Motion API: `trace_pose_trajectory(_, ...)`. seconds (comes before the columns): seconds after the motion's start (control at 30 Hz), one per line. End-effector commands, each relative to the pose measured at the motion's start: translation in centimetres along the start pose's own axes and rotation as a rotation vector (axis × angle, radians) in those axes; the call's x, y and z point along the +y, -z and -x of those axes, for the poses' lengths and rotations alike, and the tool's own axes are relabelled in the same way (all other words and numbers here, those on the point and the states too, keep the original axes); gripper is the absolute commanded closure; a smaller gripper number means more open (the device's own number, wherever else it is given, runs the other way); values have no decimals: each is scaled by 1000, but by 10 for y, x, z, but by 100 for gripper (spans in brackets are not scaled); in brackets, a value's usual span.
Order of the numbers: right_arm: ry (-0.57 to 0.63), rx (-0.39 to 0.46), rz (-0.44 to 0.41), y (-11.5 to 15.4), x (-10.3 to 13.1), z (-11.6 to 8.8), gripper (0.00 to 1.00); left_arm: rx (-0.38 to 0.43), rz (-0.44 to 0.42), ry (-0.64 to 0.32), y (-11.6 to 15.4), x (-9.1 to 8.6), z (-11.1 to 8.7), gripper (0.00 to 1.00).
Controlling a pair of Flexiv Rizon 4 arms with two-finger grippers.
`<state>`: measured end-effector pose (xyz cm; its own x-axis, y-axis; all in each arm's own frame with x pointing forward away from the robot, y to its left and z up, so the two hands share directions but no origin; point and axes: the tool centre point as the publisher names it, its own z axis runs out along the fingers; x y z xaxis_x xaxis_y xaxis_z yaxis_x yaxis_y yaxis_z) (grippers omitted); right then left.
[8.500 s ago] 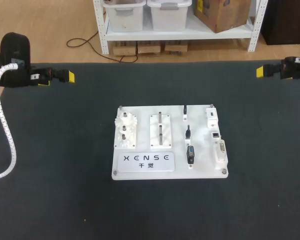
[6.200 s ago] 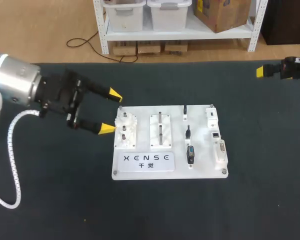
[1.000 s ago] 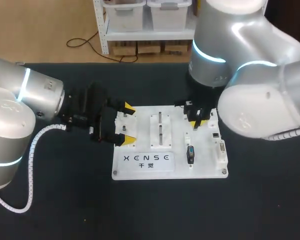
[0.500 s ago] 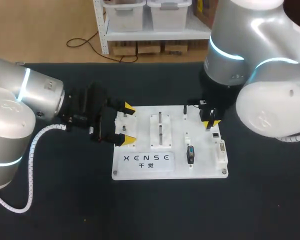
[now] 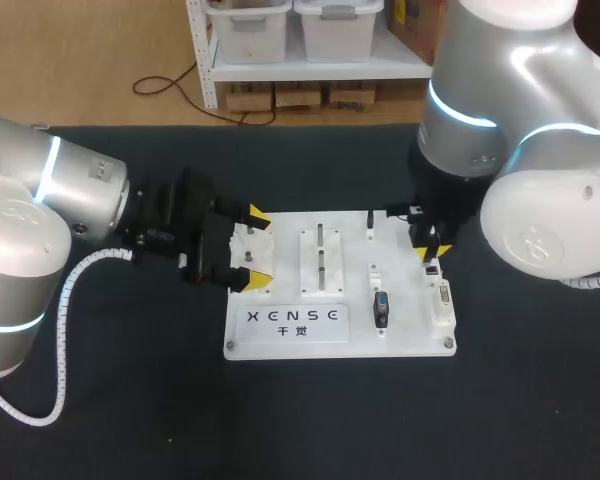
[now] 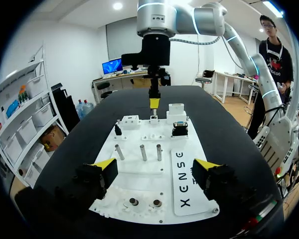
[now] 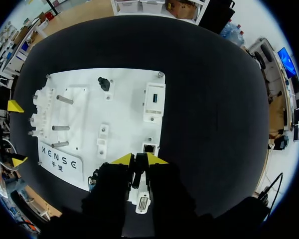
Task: Insert the Ethernet cable into its matching sockets.
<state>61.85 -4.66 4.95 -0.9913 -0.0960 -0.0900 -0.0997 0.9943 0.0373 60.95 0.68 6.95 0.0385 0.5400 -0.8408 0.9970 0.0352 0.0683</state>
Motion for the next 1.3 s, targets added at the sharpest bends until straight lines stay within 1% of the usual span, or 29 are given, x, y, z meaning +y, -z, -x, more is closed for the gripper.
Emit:
trace_pose_trajectory(0.03, -9, -1, -3, -2, -3, 0, 100, -1, 3, 0, -1, 0, -1, 0)
trace_pose_trajectory(0.87, -41, 11, -17, -14, -13, 5, 100, -1, 3, 0, -1, 0, -1, 0)
trace_pose_trajectory(1.3, -35, 22, -8, -17, -11, 9, 100, -1, 3, 0, -1, 0, -1, 0)
